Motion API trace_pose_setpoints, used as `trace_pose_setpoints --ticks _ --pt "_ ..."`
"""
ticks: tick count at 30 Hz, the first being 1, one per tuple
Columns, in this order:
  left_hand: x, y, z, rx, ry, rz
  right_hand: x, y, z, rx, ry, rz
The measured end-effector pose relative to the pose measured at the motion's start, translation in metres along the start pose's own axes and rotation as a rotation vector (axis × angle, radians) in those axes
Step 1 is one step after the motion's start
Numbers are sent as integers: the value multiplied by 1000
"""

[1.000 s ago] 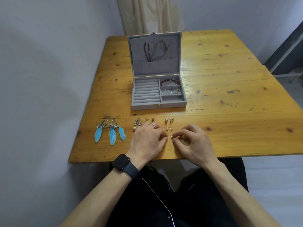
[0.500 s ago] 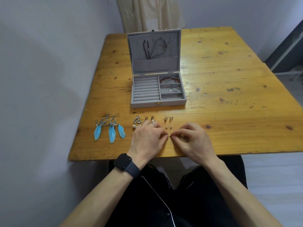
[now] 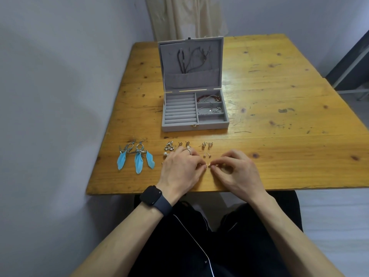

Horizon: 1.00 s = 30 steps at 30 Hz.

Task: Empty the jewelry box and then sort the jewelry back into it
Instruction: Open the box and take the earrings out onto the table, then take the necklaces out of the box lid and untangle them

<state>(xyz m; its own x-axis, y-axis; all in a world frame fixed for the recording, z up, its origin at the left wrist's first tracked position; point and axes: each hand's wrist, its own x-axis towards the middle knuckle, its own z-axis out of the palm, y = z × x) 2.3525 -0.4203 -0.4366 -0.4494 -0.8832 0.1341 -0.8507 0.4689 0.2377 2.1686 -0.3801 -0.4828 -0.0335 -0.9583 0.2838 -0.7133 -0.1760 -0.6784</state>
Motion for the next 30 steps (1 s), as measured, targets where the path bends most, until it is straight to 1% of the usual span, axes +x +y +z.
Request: trace_pose_setpoints --ticks 5,8,11,13,16,21,24,30 --pt "3 -2 -4 -1 -29 9 1 -2 -2 15 0 1" --pt "9 -8 -10 0 -27 1 0 -3 -2 85 16 26" --pt "23 -14 -22 -43 8 -5 6 -5 -9 201 40 83" --pt "39 -19 -32 -70 53 -25 16 -6 -19 218 52 95" --pt "69 -26 -39 -124 112 -70 45 -6 -35 205 87 85" --pt "122 -35 -38 -189 151 -114 103 -2 -54 177 163 86" --pt "154 -44 -37 -225 218 -172 141 -2 -59 155 183 77" --pt "209 -64 -42 -153 340 -270 216 -5 -49 106 176 56"
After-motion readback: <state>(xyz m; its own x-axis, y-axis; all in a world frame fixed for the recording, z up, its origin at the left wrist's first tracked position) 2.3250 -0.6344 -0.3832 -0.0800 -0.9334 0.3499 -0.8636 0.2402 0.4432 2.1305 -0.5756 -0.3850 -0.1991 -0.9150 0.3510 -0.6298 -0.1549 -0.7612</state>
